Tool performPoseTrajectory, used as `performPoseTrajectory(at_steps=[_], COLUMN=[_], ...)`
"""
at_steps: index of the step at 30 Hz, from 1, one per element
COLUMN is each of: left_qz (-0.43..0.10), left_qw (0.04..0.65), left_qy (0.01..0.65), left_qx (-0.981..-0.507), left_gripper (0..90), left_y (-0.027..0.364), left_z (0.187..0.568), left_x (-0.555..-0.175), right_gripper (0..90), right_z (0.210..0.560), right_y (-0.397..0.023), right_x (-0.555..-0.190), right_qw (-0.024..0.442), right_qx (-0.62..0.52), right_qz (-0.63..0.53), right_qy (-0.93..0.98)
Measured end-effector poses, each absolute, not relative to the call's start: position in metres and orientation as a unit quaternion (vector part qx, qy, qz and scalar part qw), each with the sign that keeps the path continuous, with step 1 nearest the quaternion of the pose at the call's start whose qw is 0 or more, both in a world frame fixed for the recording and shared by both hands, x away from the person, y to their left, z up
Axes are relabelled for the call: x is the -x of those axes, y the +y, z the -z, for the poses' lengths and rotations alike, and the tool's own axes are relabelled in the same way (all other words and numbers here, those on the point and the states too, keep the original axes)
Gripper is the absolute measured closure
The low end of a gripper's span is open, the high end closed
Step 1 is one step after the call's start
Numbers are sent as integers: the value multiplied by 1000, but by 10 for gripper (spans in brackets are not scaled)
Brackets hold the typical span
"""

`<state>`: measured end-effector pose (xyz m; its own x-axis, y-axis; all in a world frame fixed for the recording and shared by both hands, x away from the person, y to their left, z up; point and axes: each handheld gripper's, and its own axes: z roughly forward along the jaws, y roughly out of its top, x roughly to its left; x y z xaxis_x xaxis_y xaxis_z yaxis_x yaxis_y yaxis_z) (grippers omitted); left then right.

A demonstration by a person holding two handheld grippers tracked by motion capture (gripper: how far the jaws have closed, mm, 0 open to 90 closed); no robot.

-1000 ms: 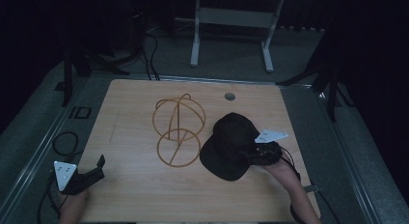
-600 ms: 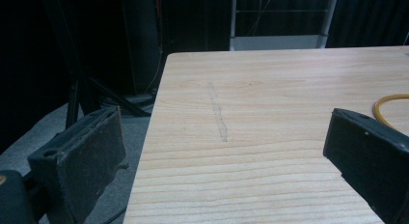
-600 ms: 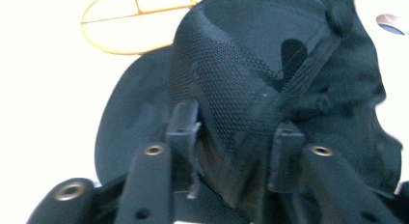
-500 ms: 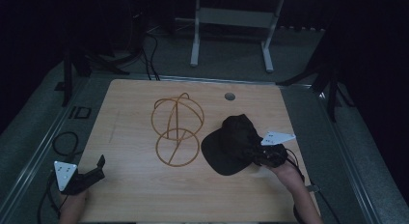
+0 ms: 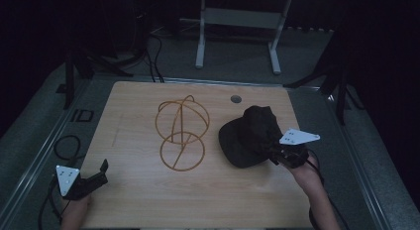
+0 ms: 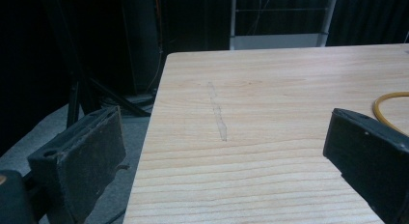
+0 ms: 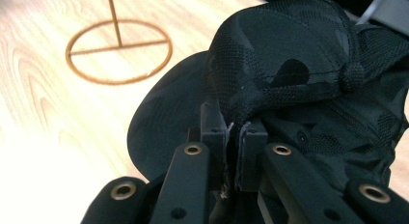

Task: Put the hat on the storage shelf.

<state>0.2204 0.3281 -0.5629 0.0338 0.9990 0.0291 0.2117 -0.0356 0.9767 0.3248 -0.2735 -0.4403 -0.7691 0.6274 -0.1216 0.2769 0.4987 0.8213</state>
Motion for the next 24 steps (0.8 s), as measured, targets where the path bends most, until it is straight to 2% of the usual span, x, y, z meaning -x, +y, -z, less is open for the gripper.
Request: performPoseTrajectory(at_steps=[24], left_qz=[-443], left_qw=[442], left_qy=[534], left_qx=[-569], left_gripper=[15], left_y=[328], left_z=[563], left_x=[-221], right_gripper=[858], right_z=[316], right_y=[-280], right_x=[-316], right_qw=[299], right_qx=[-267], right_qz=[-463], right_qy=[790])
